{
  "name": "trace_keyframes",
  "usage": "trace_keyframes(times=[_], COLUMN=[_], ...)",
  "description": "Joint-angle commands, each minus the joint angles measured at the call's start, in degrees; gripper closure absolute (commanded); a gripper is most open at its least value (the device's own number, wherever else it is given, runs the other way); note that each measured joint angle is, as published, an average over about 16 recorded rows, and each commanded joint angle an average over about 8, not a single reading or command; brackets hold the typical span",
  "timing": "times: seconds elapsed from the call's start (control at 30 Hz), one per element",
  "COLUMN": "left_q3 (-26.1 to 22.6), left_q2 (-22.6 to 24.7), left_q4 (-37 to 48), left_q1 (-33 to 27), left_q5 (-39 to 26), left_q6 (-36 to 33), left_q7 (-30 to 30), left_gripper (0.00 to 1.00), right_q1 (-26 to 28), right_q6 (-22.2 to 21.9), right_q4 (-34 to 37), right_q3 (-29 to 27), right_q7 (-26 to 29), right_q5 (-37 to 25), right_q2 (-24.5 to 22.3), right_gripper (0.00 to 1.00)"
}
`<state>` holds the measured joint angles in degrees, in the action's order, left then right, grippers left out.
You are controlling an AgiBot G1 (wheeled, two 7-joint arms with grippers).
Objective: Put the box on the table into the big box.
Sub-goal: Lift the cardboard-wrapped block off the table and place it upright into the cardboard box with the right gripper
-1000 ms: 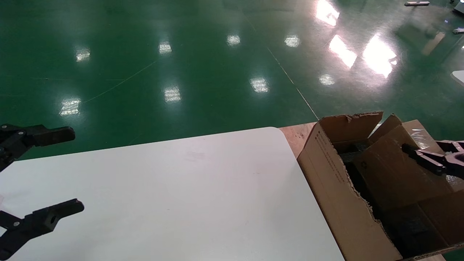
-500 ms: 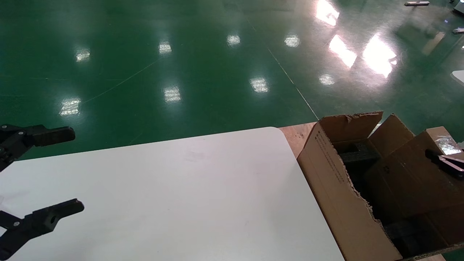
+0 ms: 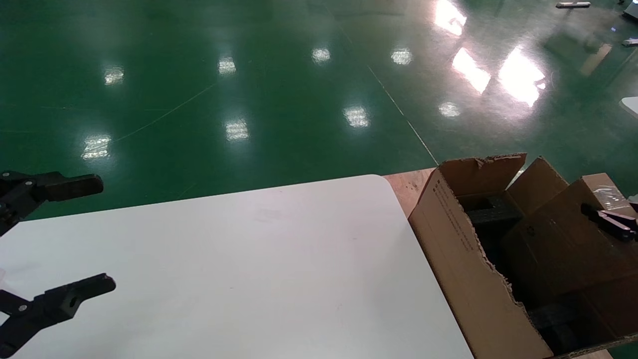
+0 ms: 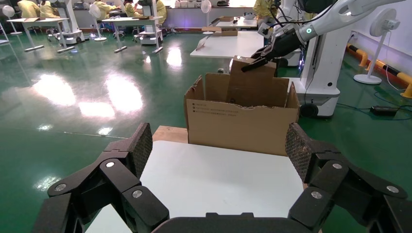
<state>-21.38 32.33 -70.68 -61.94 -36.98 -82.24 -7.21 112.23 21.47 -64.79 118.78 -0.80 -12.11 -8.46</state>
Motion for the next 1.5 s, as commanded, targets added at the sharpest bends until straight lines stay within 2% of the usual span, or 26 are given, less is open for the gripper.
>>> trace_keyframes(times=[0.03, 0.7, 1.1, 1.5], left_q3=[0.00, 0.00, 0.00, 0.00], left_q2=[0.00, 0.00, 0.00, 0.00], left_q4=[0.00, 0.00, 0.00, 0.00], left_q1=[0.00, 0.00, 0.00, 0.00], left_q5=[0.00, 0.00, 0.00, 0.00], left_q6=[0.00, 0.00, 0.00, 0.00], left_q7=[0.00, 0.00, 0.00, 0.00], left_gripper=[0.00, 0.00, 0.00, 0.00], right_q1=[0.30, 0.04, -1.37, -5.05], right_q6=[0.14, 1.22, 2.79, 4.43], right_q4=[0.73, 8.39, 11.04, 13.08], right_q3=[0.77, 7.58, 8.36, 9.21], right_q7=[-0.34, -4.35, -8.63, -13.66], right_q5=[0.78, 9.24, 16.96, 24.64], right_q2=[0.62, 6.99, 10.99, 11.31], right_gripper=[1.00, 1.00, 1.00, 1.00])
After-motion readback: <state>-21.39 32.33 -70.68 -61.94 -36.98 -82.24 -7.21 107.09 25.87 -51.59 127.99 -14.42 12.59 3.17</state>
